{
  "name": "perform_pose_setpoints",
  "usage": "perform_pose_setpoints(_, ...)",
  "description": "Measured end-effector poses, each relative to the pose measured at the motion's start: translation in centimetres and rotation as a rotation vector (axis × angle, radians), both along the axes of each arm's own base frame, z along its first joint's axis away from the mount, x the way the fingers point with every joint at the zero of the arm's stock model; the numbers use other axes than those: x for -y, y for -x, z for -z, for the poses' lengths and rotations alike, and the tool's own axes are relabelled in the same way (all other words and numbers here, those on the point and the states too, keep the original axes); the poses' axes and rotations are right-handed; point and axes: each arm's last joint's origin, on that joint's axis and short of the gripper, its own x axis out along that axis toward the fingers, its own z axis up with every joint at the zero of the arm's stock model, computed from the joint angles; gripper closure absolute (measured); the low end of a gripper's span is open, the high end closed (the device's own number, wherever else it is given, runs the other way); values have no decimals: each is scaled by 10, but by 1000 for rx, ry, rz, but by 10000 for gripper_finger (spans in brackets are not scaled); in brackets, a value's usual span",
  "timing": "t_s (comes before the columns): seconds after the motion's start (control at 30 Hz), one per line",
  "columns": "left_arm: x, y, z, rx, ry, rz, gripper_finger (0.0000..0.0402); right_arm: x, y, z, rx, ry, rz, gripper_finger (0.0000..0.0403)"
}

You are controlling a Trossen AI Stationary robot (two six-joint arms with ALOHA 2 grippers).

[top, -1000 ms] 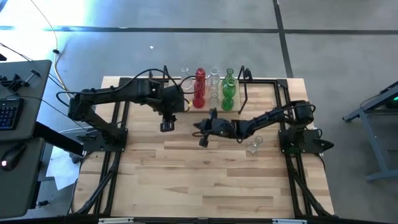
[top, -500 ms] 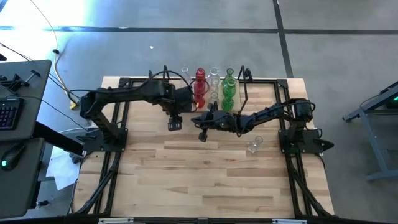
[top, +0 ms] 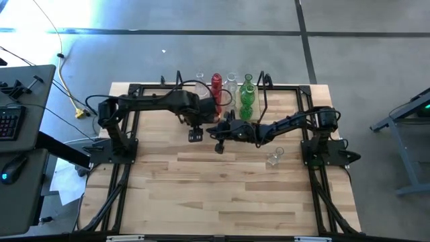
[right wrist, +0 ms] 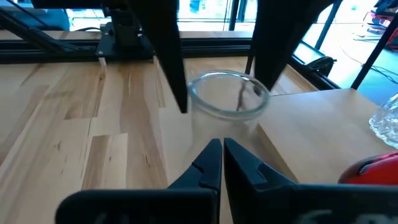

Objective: Sort vases onto shelf
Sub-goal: Put the bottom transparent vase aligned with the other transparent vase on the shelf

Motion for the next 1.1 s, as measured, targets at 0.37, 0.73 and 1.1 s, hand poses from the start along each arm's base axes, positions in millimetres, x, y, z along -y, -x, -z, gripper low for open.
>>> perform_pose_setpoints(0.37, -3, -6, 3, 36, -1, 49, 153, 0, 0, 0, -1, 0, -2, 403)
perform_pose_setpoints(0.73, -3, -7, 4, 38, -4, 79, 199, -4, 0, 0, -1, 0, -11, 403)
perform_pose_setpoints(1.1, -3, 13, -5, -84, 6, 88, 199, -6, 0, 1, -9, 0, -16, 403)
